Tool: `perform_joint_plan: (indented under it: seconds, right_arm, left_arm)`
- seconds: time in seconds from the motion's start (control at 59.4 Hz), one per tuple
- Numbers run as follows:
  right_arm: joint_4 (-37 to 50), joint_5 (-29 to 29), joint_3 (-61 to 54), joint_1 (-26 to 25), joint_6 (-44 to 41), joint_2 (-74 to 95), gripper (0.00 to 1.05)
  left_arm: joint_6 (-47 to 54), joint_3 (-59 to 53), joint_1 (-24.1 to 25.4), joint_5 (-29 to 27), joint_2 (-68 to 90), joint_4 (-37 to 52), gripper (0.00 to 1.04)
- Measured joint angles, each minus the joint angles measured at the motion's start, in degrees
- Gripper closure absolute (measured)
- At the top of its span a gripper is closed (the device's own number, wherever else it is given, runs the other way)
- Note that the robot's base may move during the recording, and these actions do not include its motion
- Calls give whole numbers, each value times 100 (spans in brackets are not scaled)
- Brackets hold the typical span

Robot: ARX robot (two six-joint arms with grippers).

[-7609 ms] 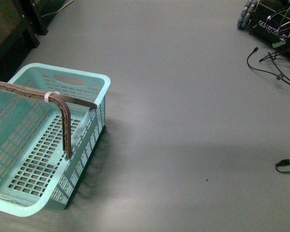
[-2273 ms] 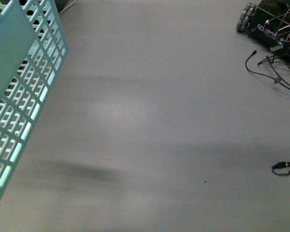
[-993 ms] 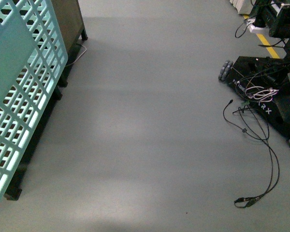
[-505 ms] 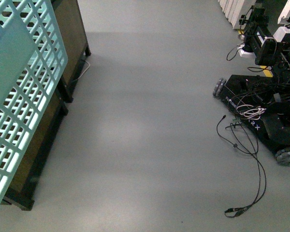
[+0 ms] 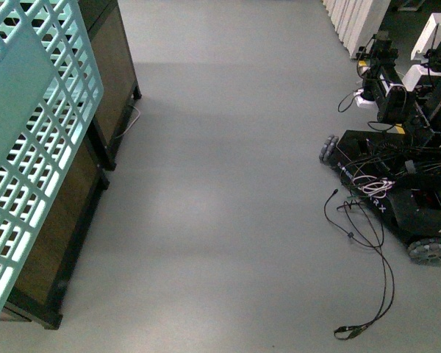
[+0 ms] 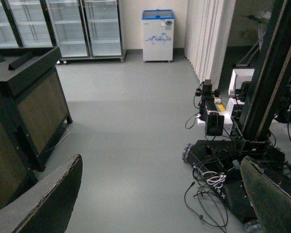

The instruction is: Pick lemon and mango into basket

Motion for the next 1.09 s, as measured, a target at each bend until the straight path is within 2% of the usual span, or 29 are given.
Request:
perform_joint_plan:
  seconds: [0.286,0.421,1.094]
  right_arm:
    - [0,24,0,0,0,-2,9]
    - [0,15,0,0,0,-4,9]
    - [-2,0,0,2,0,-2,9]
  left_arm:
    - [-57,0,-26,136,-13,-2,77]
    - [-39,0,-15,2,-7,0,77]
    - [-22,4,-11,15,9,0,77]
